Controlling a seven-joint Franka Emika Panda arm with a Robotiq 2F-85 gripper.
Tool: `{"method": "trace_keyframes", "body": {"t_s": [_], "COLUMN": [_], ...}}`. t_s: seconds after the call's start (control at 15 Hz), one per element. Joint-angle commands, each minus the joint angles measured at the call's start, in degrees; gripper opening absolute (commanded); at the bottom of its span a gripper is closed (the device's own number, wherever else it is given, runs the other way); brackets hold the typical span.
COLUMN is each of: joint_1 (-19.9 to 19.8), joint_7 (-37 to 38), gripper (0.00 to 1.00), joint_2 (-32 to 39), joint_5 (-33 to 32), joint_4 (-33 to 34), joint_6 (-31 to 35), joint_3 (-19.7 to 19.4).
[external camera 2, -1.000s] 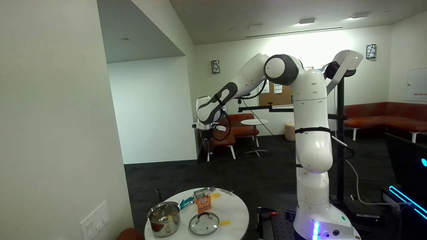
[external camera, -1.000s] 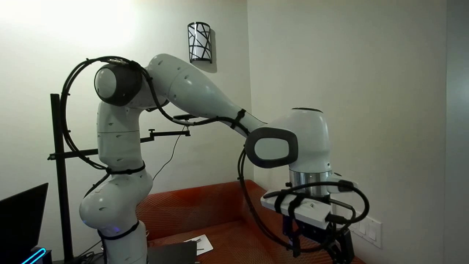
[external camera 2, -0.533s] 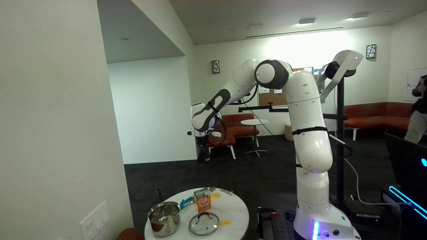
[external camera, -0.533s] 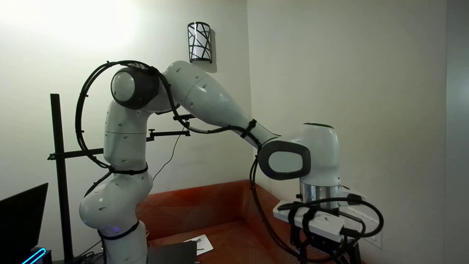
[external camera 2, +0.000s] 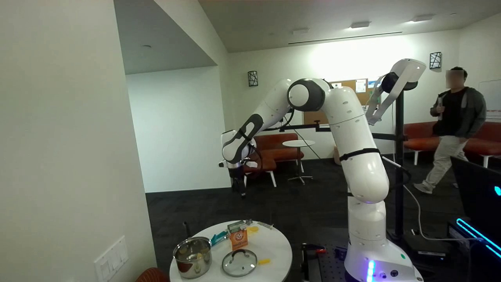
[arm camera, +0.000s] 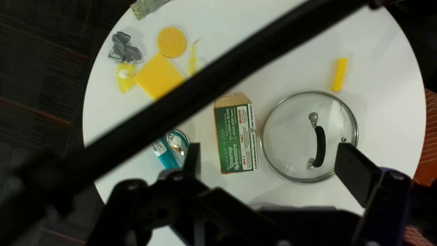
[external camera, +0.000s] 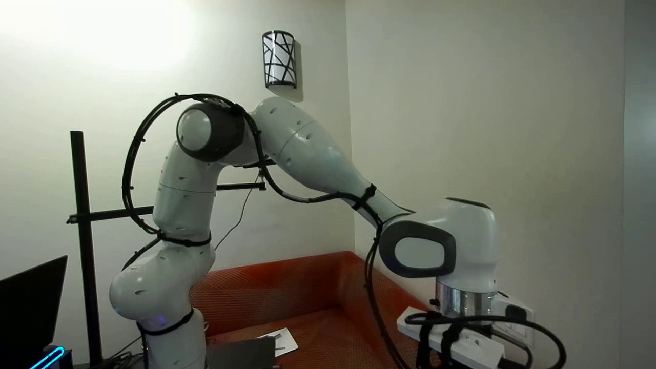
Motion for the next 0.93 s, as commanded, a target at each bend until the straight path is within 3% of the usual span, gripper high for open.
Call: {"method": "trace_keyframes", "body": {"t_s": [0.0, 0.87], "joint_1": [-1.5, -3.5], "joint_7": [0.8, 0.1], "gripper": [1.0, 1.0], "joint_2": [2.7, 8.4], "joint_5": [-1.6, -3.7], "joint_4": [1.9, 1.5], "joint_6": [1.0, 7.3], "joint_3": [1.3, 3.2]}}
